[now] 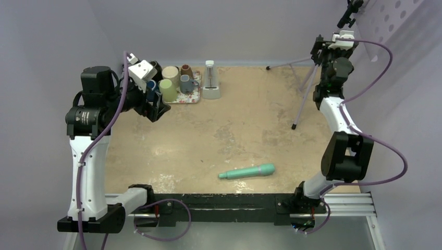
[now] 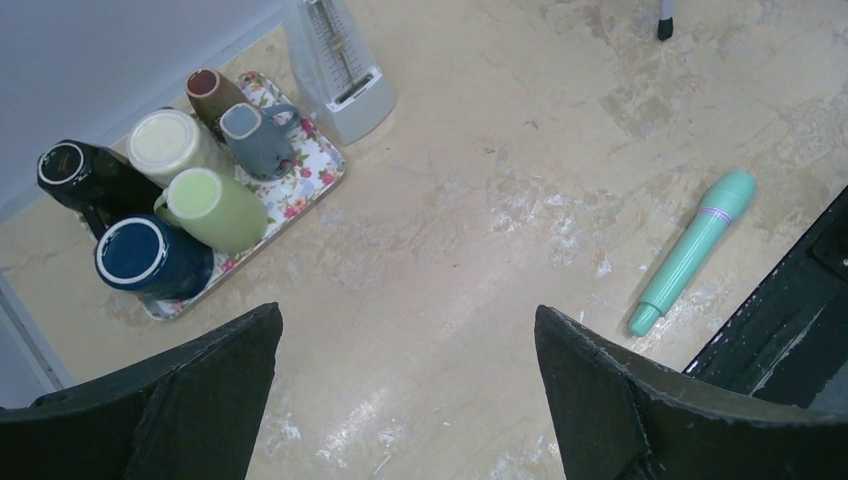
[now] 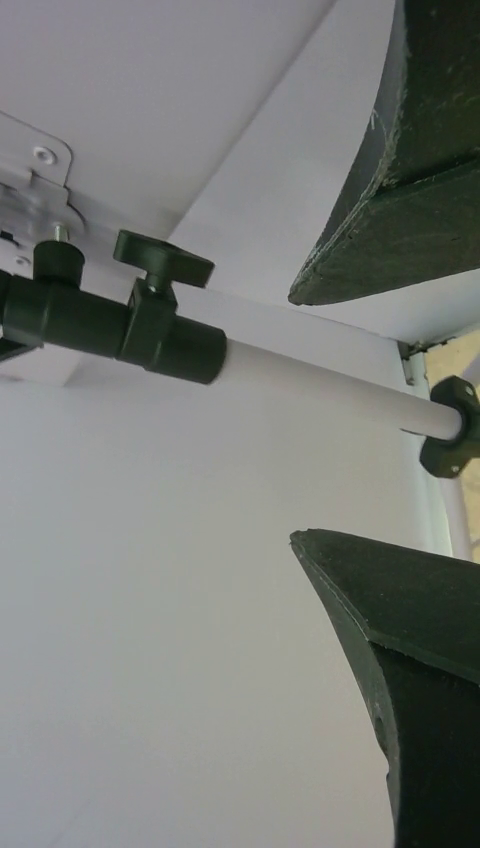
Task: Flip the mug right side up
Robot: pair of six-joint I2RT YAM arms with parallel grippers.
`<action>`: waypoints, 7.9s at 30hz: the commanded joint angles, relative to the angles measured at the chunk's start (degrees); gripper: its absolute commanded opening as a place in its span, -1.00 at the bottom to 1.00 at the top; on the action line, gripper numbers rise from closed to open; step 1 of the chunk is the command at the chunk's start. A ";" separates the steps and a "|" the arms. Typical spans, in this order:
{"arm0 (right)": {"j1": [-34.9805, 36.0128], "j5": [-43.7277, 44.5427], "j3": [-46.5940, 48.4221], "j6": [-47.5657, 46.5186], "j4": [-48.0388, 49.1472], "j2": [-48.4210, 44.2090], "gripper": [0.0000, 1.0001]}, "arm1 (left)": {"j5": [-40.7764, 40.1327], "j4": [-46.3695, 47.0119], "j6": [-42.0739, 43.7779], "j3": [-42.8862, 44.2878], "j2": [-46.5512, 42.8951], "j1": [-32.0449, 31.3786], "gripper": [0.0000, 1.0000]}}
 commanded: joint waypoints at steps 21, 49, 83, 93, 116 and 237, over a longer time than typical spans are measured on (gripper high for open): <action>24.55 -9.52 -11.89 -3.98 -30.74 -21.46 0.77 | -10.27 6.04 -2.18 -8.28 14.84 -0.97 0.92; 28.88 -14.01 -25.23 9.16 -30.50 -33.44 0.78 | -3.86 15.78 36.72 32.92 66.33 -9.41 0.57; 28.84 -11.56 -23.53 8.22 -34.83 -34.88 0.80 | -19.45 11.22 63.18 29.43 70.15 -9.91 0.30; 28.88 -10.21 -23.71 7.80 -35.96 -35.98 0.80 | -21.27 13.98 64.40 25.49 69.86 -10.50 -0.74; 38.88 -12.04 -21.53 18.92 -23.82 -21.49 0.84 | -20.05 28.80 26.83 10.71 56.25 -9.73 -1.00; 42.06 10.27 11.00 19.37 -84.09 -6.90 0.06 | -38.20 28.78 -14.58 42.60 79.72 -11.03 0.33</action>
